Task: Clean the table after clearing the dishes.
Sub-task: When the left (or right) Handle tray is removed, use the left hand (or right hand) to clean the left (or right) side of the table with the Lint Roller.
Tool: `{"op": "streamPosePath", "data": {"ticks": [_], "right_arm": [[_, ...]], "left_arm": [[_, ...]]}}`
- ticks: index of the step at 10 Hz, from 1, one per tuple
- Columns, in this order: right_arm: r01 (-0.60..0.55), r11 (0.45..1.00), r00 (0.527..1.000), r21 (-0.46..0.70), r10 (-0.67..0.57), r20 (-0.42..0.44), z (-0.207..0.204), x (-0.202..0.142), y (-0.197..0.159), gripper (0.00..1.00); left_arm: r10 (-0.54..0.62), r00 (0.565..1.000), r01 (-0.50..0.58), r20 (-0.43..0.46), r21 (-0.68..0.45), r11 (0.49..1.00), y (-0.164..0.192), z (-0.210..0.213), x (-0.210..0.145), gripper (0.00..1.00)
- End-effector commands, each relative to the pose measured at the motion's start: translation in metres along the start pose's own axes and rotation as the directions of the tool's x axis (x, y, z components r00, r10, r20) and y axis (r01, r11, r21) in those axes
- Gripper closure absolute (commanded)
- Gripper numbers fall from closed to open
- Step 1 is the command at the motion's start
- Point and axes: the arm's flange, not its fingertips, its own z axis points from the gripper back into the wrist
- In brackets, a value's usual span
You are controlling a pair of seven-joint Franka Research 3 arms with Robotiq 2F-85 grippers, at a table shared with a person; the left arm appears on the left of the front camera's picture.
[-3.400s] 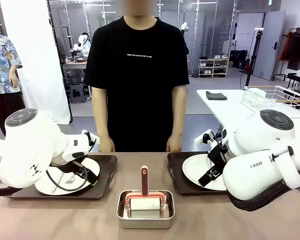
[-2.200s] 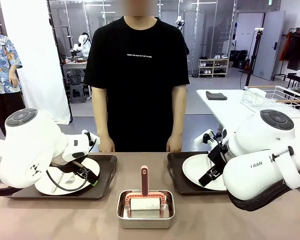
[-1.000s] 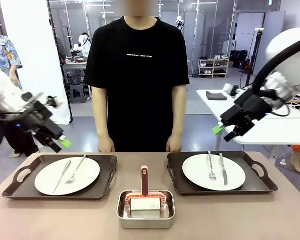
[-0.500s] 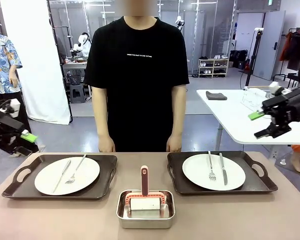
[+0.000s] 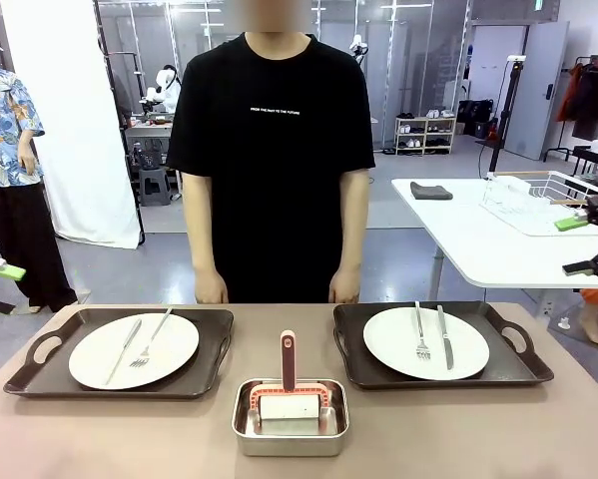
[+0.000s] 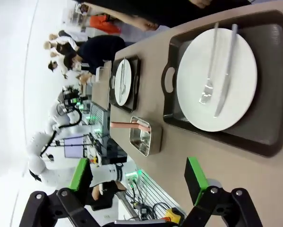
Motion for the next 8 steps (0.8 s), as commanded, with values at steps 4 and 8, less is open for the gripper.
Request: {"op": "streamPosePath", "data": {"ticks": [4,8], "right_arm": [[0.088,0.985,0.994,0.148,-0.097,0.058,0.058,-0.009,-0.043,0.0],[0.125,0.981,0.987,0.148,-0.138,0.081,0.075,-0.014,-0.054,0.0]], "left_arm": [[0.095,0.986,-0.056,0.138,-0.26,0.964,0.031,0.044,-0.028,0.0],[0.114,0.977,-0.064,0.181,-0.261,0.963,0.031,0.04,-0.048,0.0]]}}
